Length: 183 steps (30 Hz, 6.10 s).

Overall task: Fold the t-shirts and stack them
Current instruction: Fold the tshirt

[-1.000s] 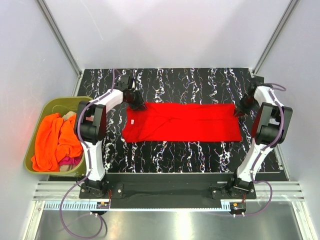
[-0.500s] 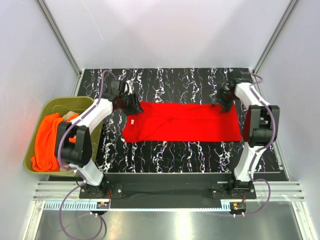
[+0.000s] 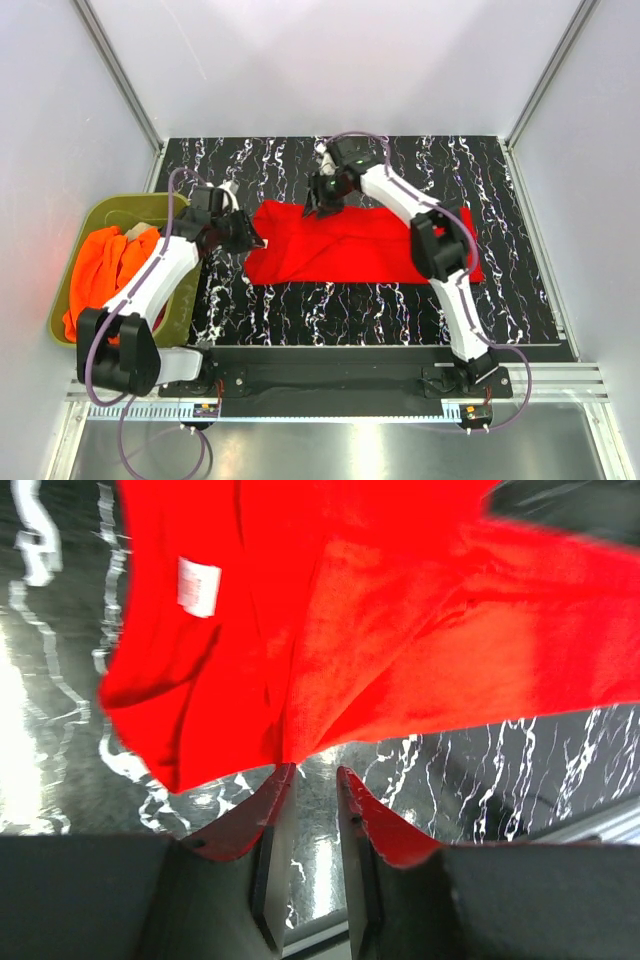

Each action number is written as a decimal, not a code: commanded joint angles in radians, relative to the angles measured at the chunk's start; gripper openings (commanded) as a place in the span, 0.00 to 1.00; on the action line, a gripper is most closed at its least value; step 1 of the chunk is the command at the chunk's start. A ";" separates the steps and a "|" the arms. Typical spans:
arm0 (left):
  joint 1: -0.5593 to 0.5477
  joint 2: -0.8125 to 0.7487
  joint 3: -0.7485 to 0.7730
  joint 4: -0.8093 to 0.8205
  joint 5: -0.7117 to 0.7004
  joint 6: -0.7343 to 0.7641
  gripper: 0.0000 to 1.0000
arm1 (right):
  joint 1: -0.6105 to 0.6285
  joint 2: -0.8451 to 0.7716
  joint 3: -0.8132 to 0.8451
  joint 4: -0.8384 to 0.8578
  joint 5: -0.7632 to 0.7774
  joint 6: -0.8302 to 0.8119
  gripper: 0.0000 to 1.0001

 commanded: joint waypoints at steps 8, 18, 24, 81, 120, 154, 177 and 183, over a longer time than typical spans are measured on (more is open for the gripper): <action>0.069 -0.083 -0.086 0.018 -0.012 0.015 0.27 | 0.126 0.205 0.283 -0.076 0.101 0.016 0.48; 0.070 -0.026 -0.162 0.072 0.112 0.004 0.36 | 0.155 0.257 0.321 -0.129 0.170 -0.105 0.45; 0.070 -0.011 -0.155 0.083 0.120 0.007 0.36 | 0.166 0.252 0.298 -0.134 0.173 -0.153 0.45; -0.084 0.189 -0.080 0.100 0.073 0.037 0.00 | 0.177 0.013 0.119 -0.165 0.259 -0.124 0.00; -0.040 0.540 0.387 -0.055 -0.114 0.122 0.14 | 0.000 0.004 -0.005 -0.048 0.255 -0.029 0.03; -0.101 0.742 0.489 0.003 -0.196 -0.200 0.29 | -0.132 -0.291 -0.567 -0.071 0.379 -0.108 0.00; 0.031 1.265 1.199 0.112 0.071 -0.167 0.30 | 0.167 -0.191 -0.515 0.188 0.183 0.502 0.00; 0.041 1.206 1.233 0.169 0.070 -0.194 0.29 | 0.177 -0.203 -0.349 0.159 0.161 0.442 0.04</action>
